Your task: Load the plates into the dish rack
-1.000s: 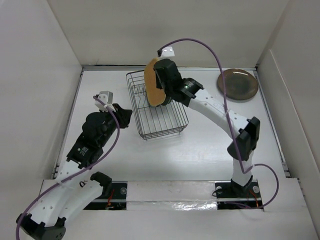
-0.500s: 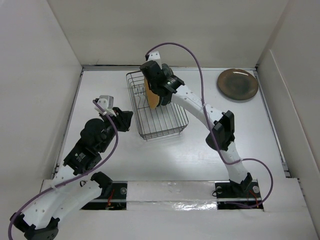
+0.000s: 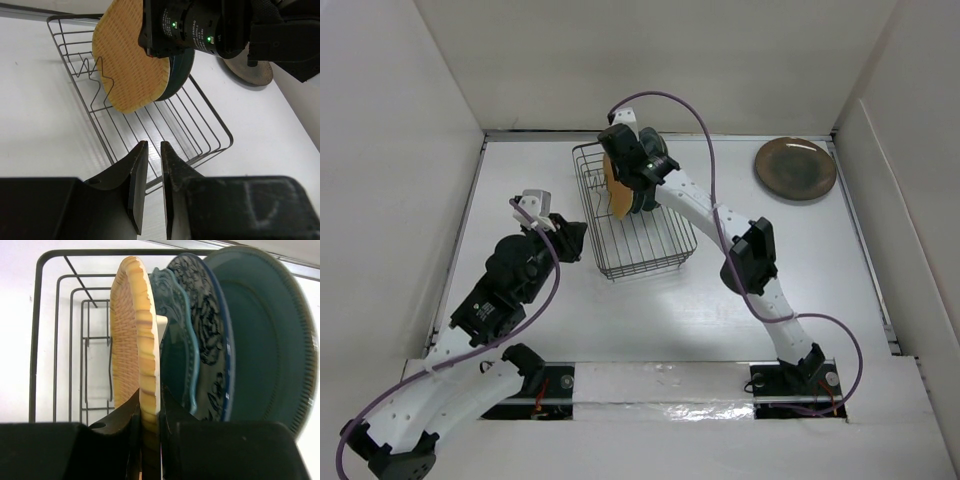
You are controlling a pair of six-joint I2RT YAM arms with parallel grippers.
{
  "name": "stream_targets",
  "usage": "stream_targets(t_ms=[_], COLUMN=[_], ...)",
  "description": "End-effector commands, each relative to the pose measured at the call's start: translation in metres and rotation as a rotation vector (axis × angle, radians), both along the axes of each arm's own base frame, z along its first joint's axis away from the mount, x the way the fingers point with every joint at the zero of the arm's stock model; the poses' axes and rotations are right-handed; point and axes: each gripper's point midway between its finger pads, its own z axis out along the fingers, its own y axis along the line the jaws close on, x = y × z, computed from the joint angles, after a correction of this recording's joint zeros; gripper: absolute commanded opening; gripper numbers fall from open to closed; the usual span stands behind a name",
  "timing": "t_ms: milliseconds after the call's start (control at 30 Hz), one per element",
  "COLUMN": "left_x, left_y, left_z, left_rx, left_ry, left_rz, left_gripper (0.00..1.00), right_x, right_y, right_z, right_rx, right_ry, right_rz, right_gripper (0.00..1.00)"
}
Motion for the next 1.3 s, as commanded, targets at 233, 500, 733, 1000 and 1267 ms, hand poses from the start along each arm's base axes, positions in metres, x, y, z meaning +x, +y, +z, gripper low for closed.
stream_targets(t_ms=[233, 500, 733, 1000, 1267], left_x=[0.006, 0.008, 0.009, 0.008, 0.007], left_y=[0.005, 0.005, 0.003, 0.002, 0.003], left_z=[0.015, 0.013, 0.011, 0.011, 0.012], left_rx=[-0.013, -0.009, -0.005, -0.009, -0.011], left_ry=[-0.037, -0.031, -0.027, -0.029, -0.031], left_rz=[0.044, 0.052, 0.047, 0.039, 0.039], left_gripper=[0.13, 0.13, 0.13, 0.14, 0.14], right_x=[0.021, 0.001, -0.034, -0.012, -0.014], right_y=[0.018, 0.017, -0.032, -0.243, -0.44], right_z=[0.027, 0.119, 0.176, 0.138, 0.009], right_rx=[0.151, 0.315, 0.455, 0.64, 0.817], right_ry=[-0.1, -0.218, -0.317, -0.38, -0.292], right_rz=[0.036, 0.114, 0.095, -0.33, -0.776], right_gripper=[0.43, 0.73, 0.81, 0.0, 0.05])
